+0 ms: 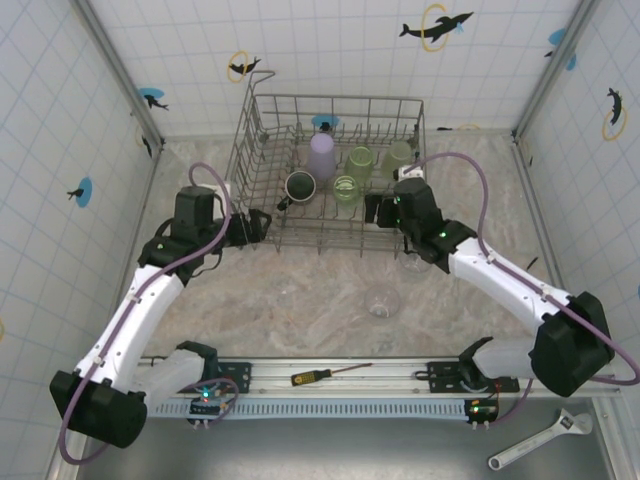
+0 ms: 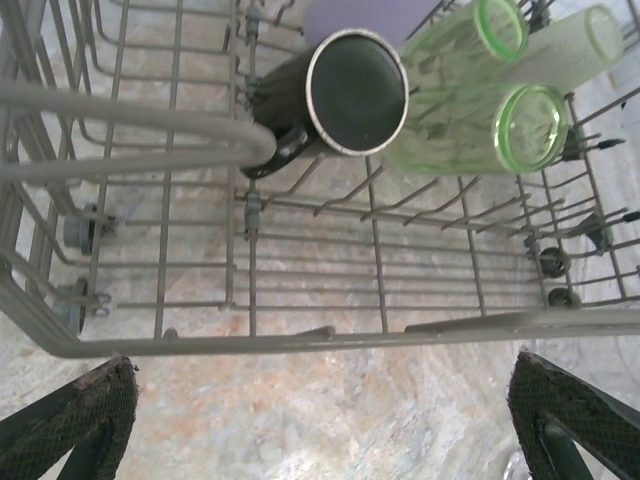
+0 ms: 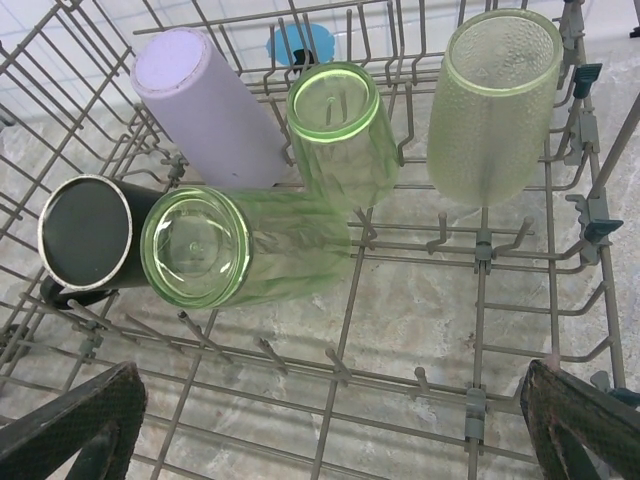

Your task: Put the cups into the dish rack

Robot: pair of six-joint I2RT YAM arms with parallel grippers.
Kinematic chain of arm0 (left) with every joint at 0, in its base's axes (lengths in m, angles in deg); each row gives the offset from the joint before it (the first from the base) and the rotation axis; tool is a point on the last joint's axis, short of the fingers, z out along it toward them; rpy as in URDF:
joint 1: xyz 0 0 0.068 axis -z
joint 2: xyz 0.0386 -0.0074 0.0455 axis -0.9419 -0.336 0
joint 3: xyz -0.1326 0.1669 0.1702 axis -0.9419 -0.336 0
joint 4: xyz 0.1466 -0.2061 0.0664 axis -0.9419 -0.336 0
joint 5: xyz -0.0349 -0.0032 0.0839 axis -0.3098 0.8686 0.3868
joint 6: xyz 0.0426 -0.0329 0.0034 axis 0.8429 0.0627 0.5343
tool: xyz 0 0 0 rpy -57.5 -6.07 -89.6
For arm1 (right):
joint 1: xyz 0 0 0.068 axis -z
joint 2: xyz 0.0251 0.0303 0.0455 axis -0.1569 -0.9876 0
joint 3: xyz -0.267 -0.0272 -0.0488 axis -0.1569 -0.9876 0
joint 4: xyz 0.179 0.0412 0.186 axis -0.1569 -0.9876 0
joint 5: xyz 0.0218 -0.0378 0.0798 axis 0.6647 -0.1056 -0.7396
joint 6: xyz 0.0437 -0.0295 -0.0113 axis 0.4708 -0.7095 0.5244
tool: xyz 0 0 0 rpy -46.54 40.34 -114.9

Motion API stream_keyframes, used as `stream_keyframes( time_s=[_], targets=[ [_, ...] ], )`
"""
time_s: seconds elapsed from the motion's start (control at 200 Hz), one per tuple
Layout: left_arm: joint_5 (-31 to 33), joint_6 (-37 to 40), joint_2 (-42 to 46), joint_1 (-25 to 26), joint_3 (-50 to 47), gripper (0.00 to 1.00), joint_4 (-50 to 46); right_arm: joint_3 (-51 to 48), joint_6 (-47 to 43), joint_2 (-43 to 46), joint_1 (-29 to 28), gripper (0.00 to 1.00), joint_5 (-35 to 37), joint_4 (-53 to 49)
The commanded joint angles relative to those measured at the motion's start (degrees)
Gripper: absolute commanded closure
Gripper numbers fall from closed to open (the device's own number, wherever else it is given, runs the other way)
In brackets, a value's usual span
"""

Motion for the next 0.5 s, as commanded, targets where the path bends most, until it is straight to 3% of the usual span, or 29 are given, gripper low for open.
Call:
stream_keyframes(
  time_s=[0.0,0.26,0.495],
  targets=[
    [-1.7,1.7,0.8,0.3,-1.3,0.02,-3.0,-1.2,1.0,2.2,-0.1,0.00,0.9,-0.3],
    [-8.1,3.3,1.4,1.3,-4.3,0.02,-2.7,-1.4,0.8,2.1,-0.1,0.00,1.4,-1.5],
    [-5.9,-1.5,3.2,7.2,-6.6,0.02,-1.4,-1.1,0.9,2.4,-0.1,0.01,2.0,-2.2]
  ],
)
